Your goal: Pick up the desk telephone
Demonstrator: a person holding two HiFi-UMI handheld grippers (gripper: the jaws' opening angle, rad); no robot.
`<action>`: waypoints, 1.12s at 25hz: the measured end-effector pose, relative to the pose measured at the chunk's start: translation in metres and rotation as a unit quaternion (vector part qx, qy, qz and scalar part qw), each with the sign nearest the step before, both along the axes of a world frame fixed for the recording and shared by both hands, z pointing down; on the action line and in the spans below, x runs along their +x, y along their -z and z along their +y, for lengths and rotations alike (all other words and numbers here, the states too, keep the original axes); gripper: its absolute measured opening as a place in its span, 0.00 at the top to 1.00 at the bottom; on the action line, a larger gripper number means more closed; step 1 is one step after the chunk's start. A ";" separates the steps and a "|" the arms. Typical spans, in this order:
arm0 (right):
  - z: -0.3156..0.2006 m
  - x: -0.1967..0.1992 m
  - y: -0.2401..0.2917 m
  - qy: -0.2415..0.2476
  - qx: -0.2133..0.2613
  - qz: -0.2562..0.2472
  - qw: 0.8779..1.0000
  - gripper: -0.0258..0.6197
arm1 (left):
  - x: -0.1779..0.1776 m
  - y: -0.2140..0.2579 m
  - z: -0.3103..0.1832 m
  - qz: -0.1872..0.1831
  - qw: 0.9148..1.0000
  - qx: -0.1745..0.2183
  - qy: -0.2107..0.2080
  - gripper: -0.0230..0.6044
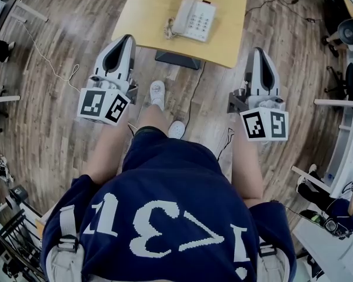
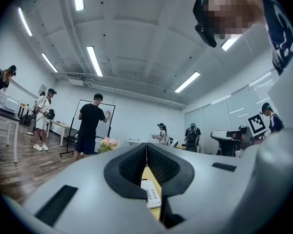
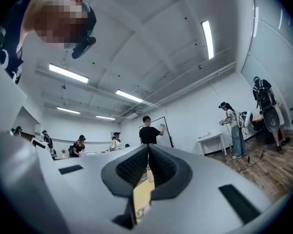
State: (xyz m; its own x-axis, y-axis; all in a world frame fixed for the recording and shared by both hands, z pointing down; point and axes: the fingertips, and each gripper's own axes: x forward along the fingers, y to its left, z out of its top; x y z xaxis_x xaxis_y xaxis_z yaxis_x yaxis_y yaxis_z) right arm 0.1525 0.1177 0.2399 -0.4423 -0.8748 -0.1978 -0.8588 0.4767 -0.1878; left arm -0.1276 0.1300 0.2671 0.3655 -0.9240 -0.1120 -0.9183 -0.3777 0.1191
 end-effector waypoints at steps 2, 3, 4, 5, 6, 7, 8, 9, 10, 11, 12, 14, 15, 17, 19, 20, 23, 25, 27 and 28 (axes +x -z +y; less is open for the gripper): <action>-0.015 0.000 -0.001 -0.003 0.002 0.002 1.000 0.92 | 0.001 -0.004 -0.019 0.002 1.000 -0.001 -0.006 0.94; -0.024 0.000 -0.001 -0.005 0.002 0.002 1.000 0.92 | 0.001 -0.006 -0.031 0.003 1.000 -0.001 -0.009 0.94; -0.033 -0.001 -0.001 -0.008 0.003 0.003 1.000 0.92 | 0.001 -0.007 -0.043 0.004 1.000 -0.001 -0.013 0.94; -0.044 -0.001 -0.002 -0.011 0.002 0.005 1.000 0.92 | 0.001 -0.008 -0.057 0.006 1.000 0.000 -0.017 0.94; -0.056 -0.002 -0.002 -0.014 0.001 0.008 1.000 0.92 | 0.001 -0.008 -0.072 0.009 1.000 0.000 -0.022 0.94; -0.069 -0.002 -0.003 -0.017 0.000 0.010 1.000 0.92 | 0.001 -0.007 -0.088 0.011 1.000 0.001 -0.027 0.94; -0.084 -0.003 -0.003 -0.021 -0.001 0.012 1.000 0.92 | 0.001 -0.006 -0.105 0.013 0.999 0.002 -0.033 0.94; -0.100 -0.005 -0.003 -0.025 -0.003 0.013 1.000 0.92 | 0.001 -0.005 -0.124 0.016 0.999 0.004 -0.038 0.94; -0.117 -0.008 -0.002 -0.028 -0.004 0.013 1.000 0.92 | 0.000 -0.003 -0.142 0.018 0.999 0.006 -0.044 0.94; -0.134 -0.012 -0.001 -0.029 -0.004 0.014 0.999 0.92 | -0.001 -0.001 -0.161 0.020 0.999 0.008 -0.050 0.94; -0.150 -0.017 0.000 -0.030 -0.004 0.016 0.999 0.92 | -0.002 0.001 -0.179 0.021 0.998 0.010 -0.056 0.94; -0.181 -0.026 0.004 -0.033 -0.001 0.023 0.999 0.92 | -0.003 0.006 -0.214 0.018 0.997 0.015 -0.071 0.94; -0.195 -0.029 0.006 -0.038 0.000 0.024 0.999 0.92 | -0.002 0.008 -0.231 0.017 0.996 0.018 -0.080 0.94; -0.219 -0.030 0.009 -0.050 0.004 0.024 0.998 0.92 | 0.001 0.012 -0.260 0.015 0.995 0.023 -0.099 0.94; -0.239 -0.030 0.010 -0.059 0.004 0.024 0.998 0.92 | 0.004 0.013 -0.285 0.012 0.993 0.025 -0.116 0.94; -0.247 -0.031 0.008 -0.061 0.002 0.023 0.998 0.92 | 0.006 0.012 -0.295 0.011 0.992 0.024 -0.123 0.94; -0.266 -0.034 -0.001 -0.059 -0.014 0.030 0.998 0.92 | 0.004 0.006 -0.319 0.014 0.992 0.016 -0.127 0.94; -0.273 -0.032 -0.007 -0.063 -0.023 0.034 0.997 0.92 | 0.002 0.002 -0.329 0.021 0.992 0.012 -0.127 0.94; -0.280 -0.028 -0.011 -0.069 -0.029 0.033 0.997 0.92 | 0.004 0.001 -0.336 0.025 0.991 0.009 -0.131 0.94; -0.283 -0.027 -0.013 -0.070 -0.032 0.031 0.997 0.92 | 0.005 -0.001 -0.338 0.025 0.991 0.007 -0.133 0.94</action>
State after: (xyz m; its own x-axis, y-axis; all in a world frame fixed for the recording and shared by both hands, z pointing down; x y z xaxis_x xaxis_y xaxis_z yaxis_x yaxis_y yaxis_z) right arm 0.1252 -0.1655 0.2527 -0.3248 -0.9388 -0.1148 -0.9269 0.3401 -0.1585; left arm -0.1225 -0.2082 0.2679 0.5902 -0.7936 -0.1478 -0.7786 -0.6080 0.1557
